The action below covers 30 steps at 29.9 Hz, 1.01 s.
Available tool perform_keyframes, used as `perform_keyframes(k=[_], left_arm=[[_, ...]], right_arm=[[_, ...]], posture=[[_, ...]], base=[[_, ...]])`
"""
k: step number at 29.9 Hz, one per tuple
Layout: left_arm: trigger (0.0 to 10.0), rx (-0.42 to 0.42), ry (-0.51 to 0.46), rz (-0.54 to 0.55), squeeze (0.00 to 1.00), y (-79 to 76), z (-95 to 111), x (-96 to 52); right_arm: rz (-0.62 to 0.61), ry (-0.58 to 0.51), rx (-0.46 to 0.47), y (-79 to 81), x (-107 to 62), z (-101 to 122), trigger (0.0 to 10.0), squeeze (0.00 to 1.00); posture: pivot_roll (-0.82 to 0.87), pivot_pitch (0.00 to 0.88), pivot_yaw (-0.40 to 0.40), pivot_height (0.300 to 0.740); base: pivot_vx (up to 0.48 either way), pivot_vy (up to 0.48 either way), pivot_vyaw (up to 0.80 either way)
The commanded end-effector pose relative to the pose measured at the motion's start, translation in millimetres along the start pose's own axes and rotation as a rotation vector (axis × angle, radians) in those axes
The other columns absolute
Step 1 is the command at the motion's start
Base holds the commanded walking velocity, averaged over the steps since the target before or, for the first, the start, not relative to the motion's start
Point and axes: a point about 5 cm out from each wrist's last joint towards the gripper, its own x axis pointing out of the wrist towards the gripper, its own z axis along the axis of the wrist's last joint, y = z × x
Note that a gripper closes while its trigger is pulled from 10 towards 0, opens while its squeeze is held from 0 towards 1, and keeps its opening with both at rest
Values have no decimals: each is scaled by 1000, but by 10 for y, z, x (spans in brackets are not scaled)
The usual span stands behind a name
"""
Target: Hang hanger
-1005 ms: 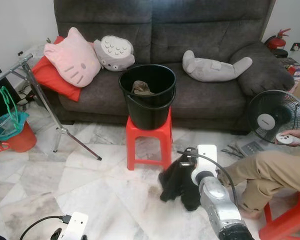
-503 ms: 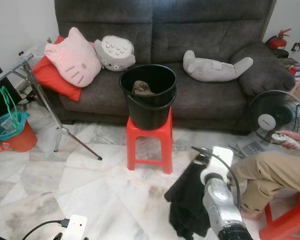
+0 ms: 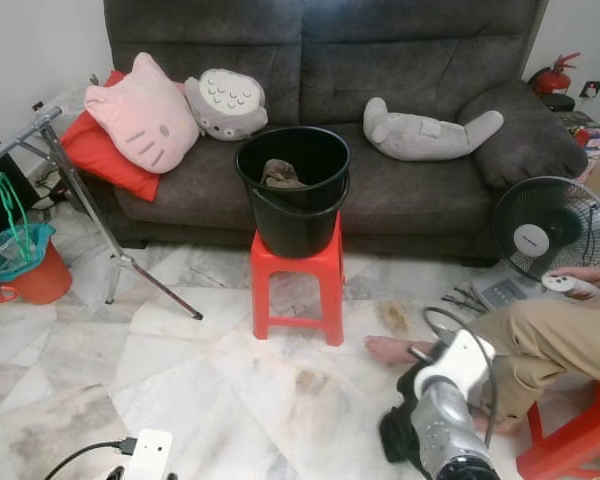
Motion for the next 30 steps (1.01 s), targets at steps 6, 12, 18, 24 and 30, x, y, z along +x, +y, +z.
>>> perform_keyframes(k=[6, 12, 18, 24, 30], left_arm=[[10000, -12, 8, 5, 0, 20, -26, -3], [10000, -20, -2, 2, 0, 15, -14, -3], [10000, -26, 4, -3, 0, 10, -17, -2], [10000, -32, 4, -6, 0, 14, -18, -2], [10000, -34, 8, -13, 0, 11, -20, -1]], right_arm=[[112, -44, -126, 159, -10, 31, 10000, 0], [128, -52, -140, 171, -22, 12, 10000, 0], [145, -72, -206, 175, -20, 15, 10000, 0], [156, -80, -202, 187, -15, 43, 10000, 0], [163, -90, -206, 196, -12, 57, 10000, 0]], posture=[[-2, 0, 45, 740], [4, 0, 43, 740], [4, 0, 43, 740], [3, 0, 43, 740], [3, 0, 43, 740]], base=[[0, 0, 0], [0, 0, 0], [0, 0, 533], [0, 0, 800], [0, 0, 800]])
